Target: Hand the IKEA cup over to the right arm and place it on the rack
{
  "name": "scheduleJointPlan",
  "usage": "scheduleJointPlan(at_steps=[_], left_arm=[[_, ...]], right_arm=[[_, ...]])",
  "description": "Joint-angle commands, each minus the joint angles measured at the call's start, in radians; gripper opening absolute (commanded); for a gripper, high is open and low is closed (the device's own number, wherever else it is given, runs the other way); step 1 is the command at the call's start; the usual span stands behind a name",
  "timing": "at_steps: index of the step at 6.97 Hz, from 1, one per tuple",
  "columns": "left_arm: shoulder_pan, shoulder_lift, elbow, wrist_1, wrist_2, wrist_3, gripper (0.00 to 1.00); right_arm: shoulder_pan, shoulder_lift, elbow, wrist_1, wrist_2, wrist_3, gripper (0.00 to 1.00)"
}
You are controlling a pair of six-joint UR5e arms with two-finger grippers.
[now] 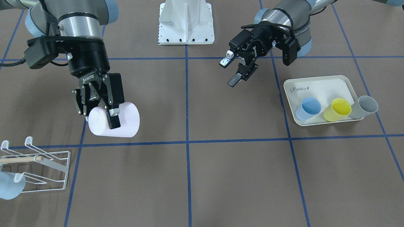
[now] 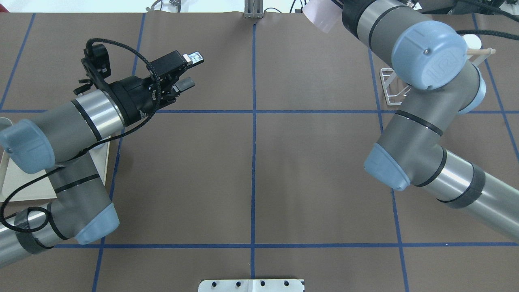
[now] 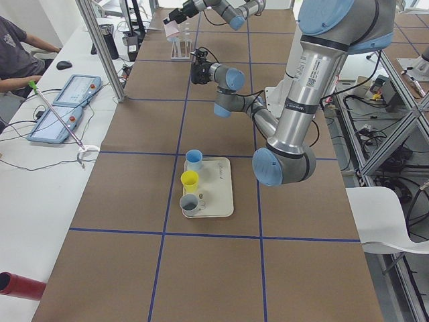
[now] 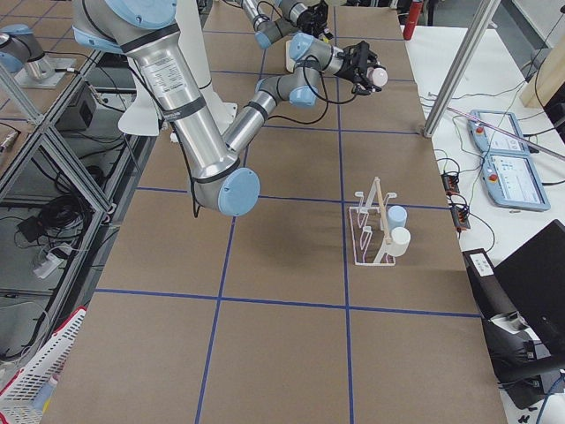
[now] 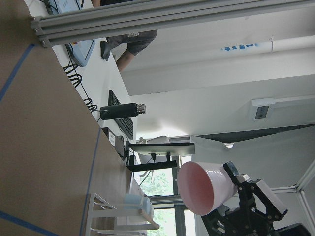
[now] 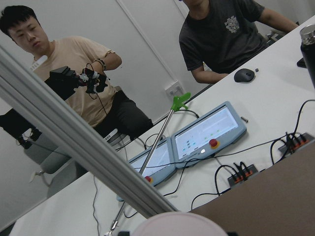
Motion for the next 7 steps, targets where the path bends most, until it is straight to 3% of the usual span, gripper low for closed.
scheduleJointPlan(at_steps=[1, 3, 5, 7], left_arm=[[-0.126, 0.023, -0.156, 0.442, -0.171, 0.190, 1.00], [-0.156, 0.107, -0.177, 0.484, -0.202, 0.325, 1.00], [-0.217, 0.196, -0.192, 0.482, -0.292, 0.388, 1.00], [-0.228, 0.261, -0.224, 0.481, -0.319, 0.391, 1.00]], right_arm=[[0.055, 0.006, -0.023, -0.145, -0.005, -0.138, 0.00], [0.106, 0.014, -0.173, -0.132, -0.033, -0.230, 0.00], [0.141, 0.015, -0.250, -0.143, -0.059, -0.296, 0.00], [0.131, 0.021, -0.288, -0.203, -0.180, -0.301, 0.00]])
